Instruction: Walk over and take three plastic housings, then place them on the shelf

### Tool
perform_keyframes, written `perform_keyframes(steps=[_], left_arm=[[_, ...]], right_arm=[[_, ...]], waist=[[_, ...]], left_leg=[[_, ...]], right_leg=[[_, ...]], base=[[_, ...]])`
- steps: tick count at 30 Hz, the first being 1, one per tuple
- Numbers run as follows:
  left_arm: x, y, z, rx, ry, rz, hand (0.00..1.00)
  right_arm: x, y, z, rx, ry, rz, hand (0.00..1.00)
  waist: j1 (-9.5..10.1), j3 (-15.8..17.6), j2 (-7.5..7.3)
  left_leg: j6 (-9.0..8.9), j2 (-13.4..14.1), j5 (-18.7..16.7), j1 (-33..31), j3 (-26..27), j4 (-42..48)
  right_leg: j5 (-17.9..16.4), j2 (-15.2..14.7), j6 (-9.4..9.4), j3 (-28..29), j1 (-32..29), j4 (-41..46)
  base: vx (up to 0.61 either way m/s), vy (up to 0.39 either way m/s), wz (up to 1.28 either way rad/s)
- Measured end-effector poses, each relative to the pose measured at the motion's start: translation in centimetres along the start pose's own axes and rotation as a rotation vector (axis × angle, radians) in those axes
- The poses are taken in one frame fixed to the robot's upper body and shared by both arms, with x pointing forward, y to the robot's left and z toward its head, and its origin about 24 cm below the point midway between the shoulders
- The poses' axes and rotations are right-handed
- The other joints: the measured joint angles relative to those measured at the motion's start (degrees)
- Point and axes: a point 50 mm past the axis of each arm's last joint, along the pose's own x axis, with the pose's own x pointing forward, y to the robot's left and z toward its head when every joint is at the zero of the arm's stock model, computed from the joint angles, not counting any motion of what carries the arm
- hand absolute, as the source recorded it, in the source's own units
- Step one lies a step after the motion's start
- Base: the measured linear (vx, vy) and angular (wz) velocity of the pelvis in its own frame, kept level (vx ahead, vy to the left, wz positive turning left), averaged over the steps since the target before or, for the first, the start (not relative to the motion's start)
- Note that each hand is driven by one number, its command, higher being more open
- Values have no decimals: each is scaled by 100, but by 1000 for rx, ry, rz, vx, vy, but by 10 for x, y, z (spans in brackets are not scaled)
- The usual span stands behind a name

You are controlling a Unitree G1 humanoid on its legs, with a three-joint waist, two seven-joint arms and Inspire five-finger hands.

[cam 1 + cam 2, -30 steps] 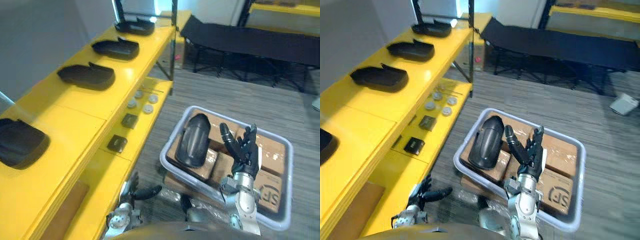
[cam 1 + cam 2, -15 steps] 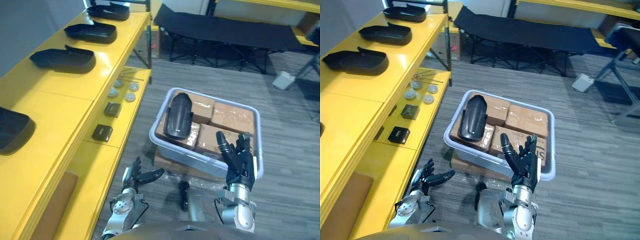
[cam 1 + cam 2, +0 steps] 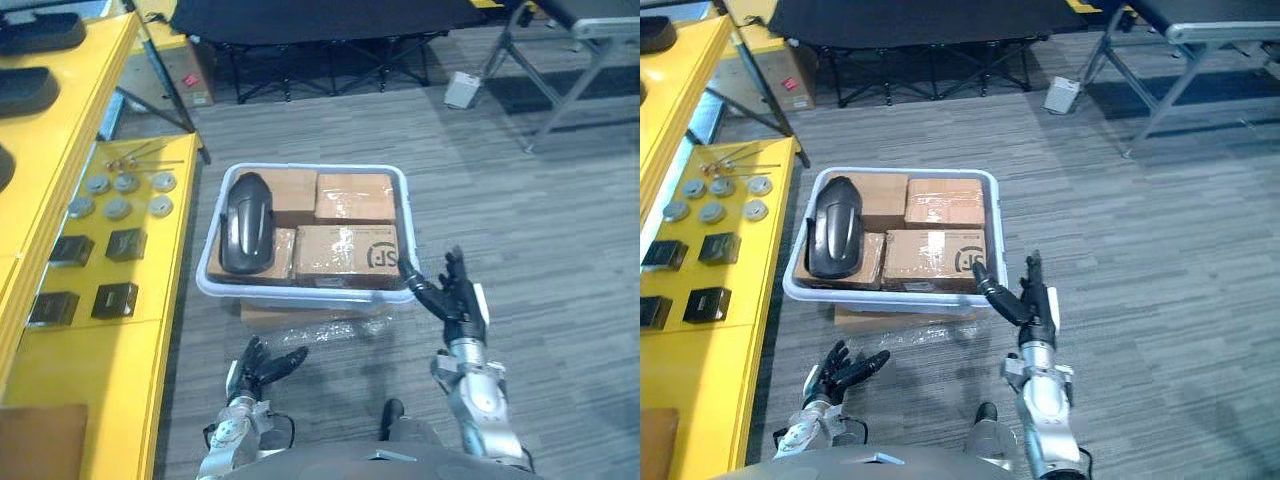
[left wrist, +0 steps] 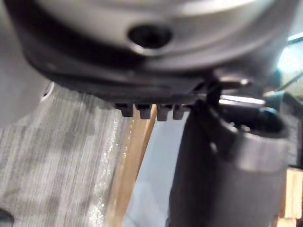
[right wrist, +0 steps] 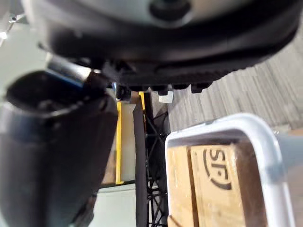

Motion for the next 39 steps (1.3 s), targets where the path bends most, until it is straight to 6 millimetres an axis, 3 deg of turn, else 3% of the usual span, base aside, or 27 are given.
perform_keyframes(steps=[3,5,8,10,13,15,17,20,22,25,29,34,39], left_arm=[[0,2,0,9,-4,-11,100],[0,2,-1,14,3,-25,100],[0,-2,-2,39,9,-71,100],[0,-2,-1,42,6,-85,100],[4,-3,5,60,-12,-93,100],[7,1,15,79,-43,-89,100],[8,5,19,89,-54,-74,100],[12,2,26,87,-77,-76,100],[12,1,30,75,-90,-77,100],[12,-3,37,56,-125,-90,100],[14,-8,39,15,-137,-101,100],[19,-21,44,-4,-150,-143,100],[22,-25,47,-25,-158,-159,100]], right_arm=[[3,-5,0,-60,15,17,100],[14,-3,4,-100,8,43,100],[46,-2,15,-238,-3,67,100],[64,-1,22,-258,3,54,100],[88,6,45,-268,-42,43,100],[109,16,70,-264,-89,39,100],[126,19,91,-274,-121,30,100],[149,10,132,-317,-192,-14,100],[166,8,172,-325,-243,-46,100],[181,2,210,-370,-266,-89,100],[190,-7,233,-417,-236,-141,100],[195,-25,262,-513,-200,-224,100],[194,-40,288,-562,-199,-292,100]], waist=[[-67,75,64],[-69,128,149],[-50,219,284],[21,239,305],[215,374,301],[365,580,164],[439,731,120],[583,984,211],[721,1196,300],[824,1402,386],[1027,1459,478],[1238,1647,738],[1445,1705,789]], left_leg=[[-107,-52,80,-111,-210,187],[-132,-154,95,-17,-257,-48],[-195,-331,131,68,-339,-561],[-198,-415,132,84,-440,-752],[-348,-485,-2,44,-589,-903],[-284,-614,-69,-141,-730,-844],[-247,-671,-87,-329,-871,-683],[-226,-802,-72,-630,-1133,-556],[-203,-831,30,-866,-1275,-484],[-171,-892,145,-1031,-1488,-484],[-157,-921,154,-1220,-1622,-453],[-117,-1015,181,-1378,-1838,-406],[-76,-1174,392,-1540,-1948,-656]], right_leg=[[170,-27,59,-1,144,-259],[297,-53,78,3,164,-382],[513,-111,98,-108,157,-548],[581,-154,118,-182,155,-548],[641,-193,149,-237,68,-547],[760,-306,187,-299,-5,-593],[867,-364,200,-364,-31,-651],[958,-470,211,-562,-94,-654],[1018,-477,198,-679,-201,-663],[1065,-476,180,-815,-235,-668],[1065,-489,179,-903,-370,-600],[1052,-581,172,-1016,-504,-418],[1008,-736,156,-1180,-727,-308]], base=[[-41,16,-2],[-46,68,2],[-60,74,19],[-97,90,26],[-146,108,15],[-191,103,14],[-155,77,26],[-121,69,37],[-53,23,28],[6,-8,25],[41,15,14],[-1,31,11],[-35,29,14]])
